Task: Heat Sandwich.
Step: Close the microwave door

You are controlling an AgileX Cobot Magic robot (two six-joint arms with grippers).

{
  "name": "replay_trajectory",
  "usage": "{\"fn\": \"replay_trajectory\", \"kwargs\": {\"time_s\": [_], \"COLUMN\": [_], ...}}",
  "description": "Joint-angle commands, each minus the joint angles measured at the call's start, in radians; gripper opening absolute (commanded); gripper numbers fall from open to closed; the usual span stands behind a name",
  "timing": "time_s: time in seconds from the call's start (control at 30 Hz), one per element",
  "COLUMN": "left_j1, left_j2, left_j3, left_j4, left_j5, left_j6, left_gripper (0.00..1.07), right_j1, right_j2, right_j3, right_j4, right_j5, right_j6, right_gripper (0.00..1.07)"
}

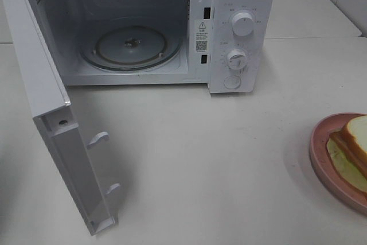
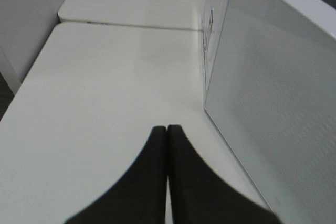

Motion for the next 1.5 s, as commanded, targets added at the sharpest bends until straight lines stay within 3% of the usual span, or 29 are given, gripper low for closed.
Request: {"fn": "replay_trajectory", "kwargs": {"time_s": [0.03,0.3,0.37,0.57,0.8,1.0,1.13,1.2,1.4,1.5], "left_j1": [-0.006,-0.006,-0.006,-0.006,-0.006,-0.006,-0.006,-0.006,-0.006,-0.006], "left_j2": [0.057,0.138,0.173,0.232,0.334,0.417,0.504,0.52,0.6,0.611], "left_j3": [0.043,0.138,0.173,0.202,0.202,0.202,0.202,0.202,0.174,0.174], "left_j4": [-0.006,0.034,0.075,0.148,0.392,0.517,0.66,0.683,0.779,0.778], "left_j5": [-0.195,-0.485,-0.605,-0.743,-0.819,-0.906,-1.022,-1.037,-1.109,-1.128], "left_j6": [0.022,0.025,0.019,-0.004,-0.113,-0.206,-0.268,-0.277,-0.374,-0.382], "left_gripper": [0.0,0.0,0.0,0.0,0.0,0.0,0.0,0.0,0.0,0.0], "right_j1": [-0.006,-0.006,-0.006,-0.006,-0.006,-0.006,-0.006,-0.006,-0.006,-0.006], "right_j2": [-0.027,-0.027,-0.027,-0.027,-0.027,-0.027,-0.027,-0.027,-0.027,-0.027], "right_j3": [0.001,0.001,0.001,0.001,0.001,0.001,0.001,0.001,0.001,0.001], "right_j4": [-0.001,-0.001,-0.001,-0.001,-0.001,-0.001,-0.001,-0.001,-0.001,-0.001], "right_j5": [0.0,0.0,0.0,0.0,0.0,0.0,0.0,0.0,0.0,0.0], "right_j6": [-0.01,-0.01,-0.01,-0.01,-0.01,-0.01,-0.01,-0.01,-0.01,-0.01], "right_gripper": [0.76,0.76,0.76,0.76,0.76,0.76,0.76,0.76,0.76,0.76]}}
